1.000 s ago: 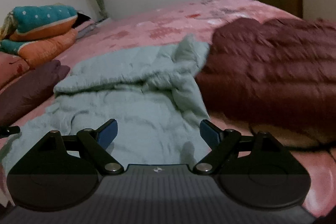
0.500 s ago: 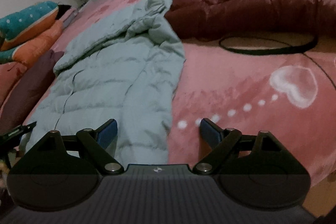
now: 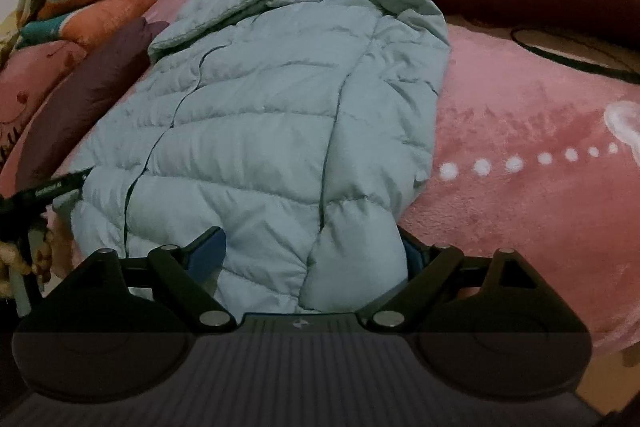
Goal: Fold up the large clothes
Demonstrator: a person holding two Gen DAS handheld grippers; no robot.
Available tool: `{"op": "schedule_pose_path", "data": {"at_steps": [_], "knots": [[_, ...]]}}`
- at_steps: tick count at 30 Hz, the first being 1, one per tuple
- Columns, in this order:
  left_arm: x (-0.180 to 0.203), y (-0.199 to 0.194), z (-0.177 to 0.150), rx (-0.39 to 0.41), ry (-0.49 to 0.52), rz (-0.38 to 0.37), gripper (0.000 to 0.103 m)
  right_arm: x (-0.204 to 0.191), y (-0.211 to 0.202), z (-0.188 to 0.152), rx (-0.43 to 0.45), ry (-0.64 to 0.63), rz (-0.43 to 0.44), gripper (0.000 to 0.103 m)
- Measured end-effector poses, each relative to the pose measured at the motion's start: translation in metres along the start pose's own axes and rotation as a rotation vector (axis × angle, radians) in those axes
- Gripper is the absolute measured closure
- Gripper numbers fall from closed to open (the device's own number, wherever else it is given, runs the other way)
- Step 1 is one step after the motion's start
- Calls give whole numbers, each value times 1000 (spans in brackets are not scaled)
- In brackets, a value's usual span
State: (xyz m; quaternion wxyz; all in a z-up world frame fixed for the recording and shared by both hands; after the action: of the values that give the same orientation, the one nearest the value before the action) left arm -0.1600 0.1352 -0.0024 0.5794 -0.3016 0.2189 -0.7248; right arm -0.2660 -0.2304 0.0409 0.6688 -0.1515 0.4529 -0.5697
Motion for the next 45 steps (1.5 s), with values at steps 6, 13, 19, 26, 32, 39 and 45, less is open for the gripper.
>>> {"op": "schedule_pose_path", "data": {"at_steps": [6, 13, 19, 26, 32, 39, 45], "knots": [[8, -12, -7, -2, -15, -64, 80, 13, -9, 0, 20, 71, 30, 27], [31, -21, -17, -7, 39, -114, 92, 9, -11, -1, 27, 39, 48, 31], [40, -20, -21, 4, 65, -104, 93, 9, -9, -2, 32, 44, 56, 31], [42, -18, -23, 15, 57, -84, 92, 3, -7, -2, 26, 19, 38, 30], [43, -17, -23, 17, 65, -79, 92, -9, -5, -5, 27, -30, -2, 43], [44, -22, -22, 10, 64, -88, 97, -15, -8, -5, 33, -54, -1, 74], [49, -35, -18, 16, 52, -111, 99, -21, -22, -4, 53, -45, 43, 86]]}}
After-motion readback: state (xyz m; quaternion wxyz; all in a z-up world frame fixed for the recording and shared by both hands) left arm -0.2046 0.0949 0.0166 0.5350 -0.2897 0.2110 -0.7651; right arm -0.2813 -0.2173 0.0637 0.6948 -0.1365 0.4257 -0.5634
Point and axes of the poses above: each gripper's, at about its wrist camera, not at the fingertips, and y roughly the way its jaws point, x to its right, z to its top, the point moved 1 cm from there along y, roughly the way its jaws point, and after that the axes turned 1 degree about y, right-handed, at the moved point
